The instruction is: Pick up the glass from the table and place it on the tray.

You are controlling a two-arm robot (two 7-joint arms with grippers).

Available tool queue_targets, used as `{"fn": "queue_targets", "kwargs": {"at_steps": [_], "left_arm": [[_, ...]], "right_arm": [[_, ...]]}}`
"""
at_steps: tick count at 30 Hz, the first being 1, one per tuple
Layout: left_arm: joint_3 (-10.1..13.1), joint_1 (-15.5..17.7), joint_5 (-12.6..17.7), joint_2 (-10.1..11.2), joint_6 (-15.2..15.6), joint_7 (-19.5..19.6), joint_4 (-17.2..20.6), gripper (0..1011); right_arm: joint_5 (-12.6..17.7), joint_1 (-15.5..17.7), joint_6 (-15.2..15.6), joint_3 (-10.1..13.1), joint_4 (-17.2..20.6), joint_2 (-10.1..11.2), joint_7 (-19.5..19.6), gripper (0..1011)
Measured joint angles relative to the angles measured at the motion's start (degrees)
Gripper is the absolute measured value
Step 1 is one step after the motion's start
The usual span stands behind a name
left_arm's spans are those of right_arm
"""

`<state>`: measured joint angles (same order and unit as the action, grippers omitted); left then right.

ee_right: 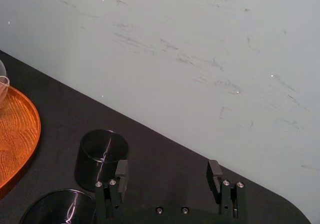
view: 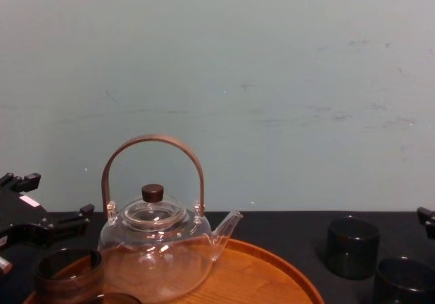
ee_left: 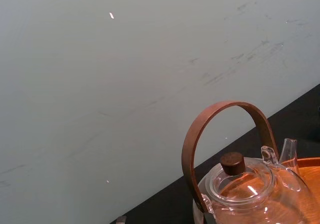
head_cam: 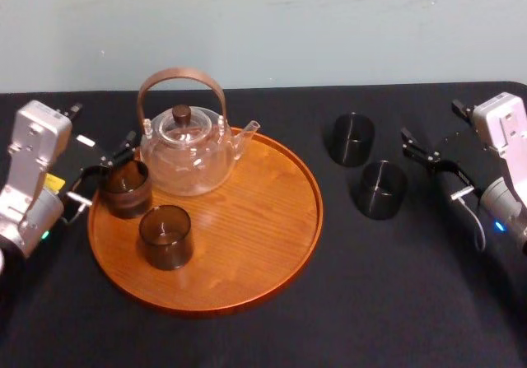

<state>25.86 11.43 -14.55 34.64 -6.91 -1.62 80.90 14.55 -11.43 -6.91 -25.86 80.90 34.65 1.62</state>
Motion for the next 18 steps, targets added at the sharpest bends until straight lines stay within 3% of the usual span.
{"fn": "queue_targets", "kwargs": {"at_steps": [18], "left_arm": [[0.00, 0.00, 0.00, 0.00, 0.00, 0.00, 0.00, 1001]], "right_arm": [[0.00, 0.00, 0.00, 0.00, 0.00, 0.00, 0.00, 1002]]}}
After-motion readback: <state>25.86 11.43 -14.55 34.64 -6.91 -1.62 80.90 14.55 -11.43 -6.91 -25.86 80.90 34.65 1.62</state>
